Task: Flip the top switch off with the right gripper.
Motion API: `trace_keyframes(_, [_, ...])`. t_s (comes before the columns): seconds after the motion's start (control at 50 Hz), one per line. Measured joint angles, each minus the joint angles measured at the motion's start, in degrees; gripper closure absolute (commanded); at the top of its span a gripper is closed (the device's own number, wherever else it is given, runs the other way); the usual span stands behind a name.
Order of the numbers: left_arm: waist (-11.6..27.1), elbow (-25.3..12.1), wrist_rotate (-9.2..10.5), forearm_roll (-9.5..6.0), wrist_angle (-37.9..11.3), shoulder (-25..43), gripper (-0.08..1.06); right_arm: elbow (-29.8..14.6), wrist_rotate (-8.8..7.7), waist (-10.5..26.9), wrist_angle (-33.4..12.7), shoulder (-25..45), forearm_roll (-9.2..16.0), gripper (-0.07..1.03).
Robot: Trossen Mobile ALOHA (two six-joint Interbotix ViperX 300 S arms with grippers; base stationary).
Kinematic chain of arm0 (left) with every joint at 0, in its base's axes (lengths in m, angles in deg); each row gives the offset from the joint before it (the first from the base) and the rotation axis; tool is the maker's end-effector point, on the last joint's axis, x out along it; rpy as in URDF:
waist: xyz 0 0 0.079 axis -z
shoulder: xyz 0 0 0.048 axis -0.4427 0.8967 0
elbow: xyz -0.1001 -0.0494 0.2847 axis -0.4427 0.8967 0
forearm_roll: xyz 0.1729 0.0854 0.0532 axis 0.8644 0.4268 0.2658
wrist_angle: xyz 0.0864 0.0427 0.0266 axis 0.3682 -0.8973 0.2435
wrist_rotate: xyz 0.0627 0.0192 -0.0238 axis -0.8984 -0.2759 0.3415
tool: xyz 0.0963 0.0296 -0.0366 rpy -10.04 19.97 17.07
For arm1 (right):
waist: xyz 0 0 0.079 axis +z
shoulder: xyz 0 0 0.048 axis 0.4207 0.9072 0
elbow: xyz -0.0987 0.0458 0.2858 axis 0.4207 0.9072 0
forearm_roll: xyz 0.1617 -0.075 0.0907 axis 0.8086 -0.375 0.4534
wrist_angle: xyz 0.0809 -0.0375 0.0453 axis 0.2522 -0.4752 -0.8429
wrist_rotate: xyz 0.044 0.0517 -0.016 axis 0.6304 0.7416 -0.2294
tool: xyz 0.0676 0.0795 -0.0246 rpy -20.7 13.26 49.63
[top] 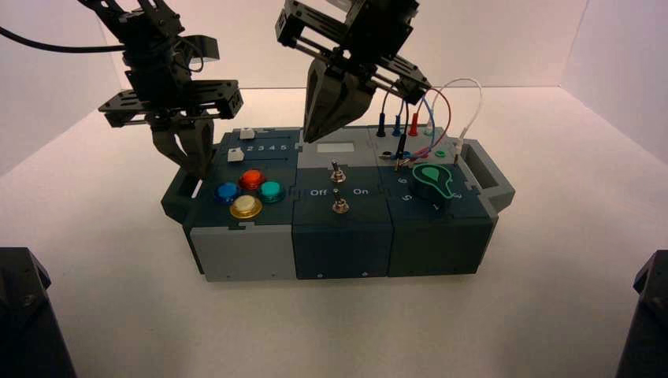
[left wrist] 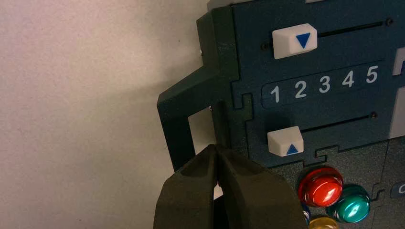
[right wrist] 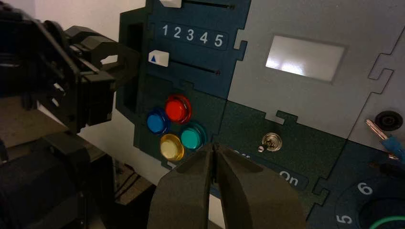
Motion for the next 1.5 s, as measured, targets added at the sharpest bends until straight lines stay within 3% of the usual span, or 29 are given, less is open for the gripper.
trace_keyframes(0.28, [-0.09,0.0,0.0,0.0,0.0,0.0,1.01,-0.09,1.41,0.0,0.09,1.58,0.09,0.99])
trace_keyframes(1.5, [-0.09,-0.09,0.0,0.0,0.0,0.09,1.01,1.23,1.49,-1.49,3.08,4.92,-0.97,0.99])
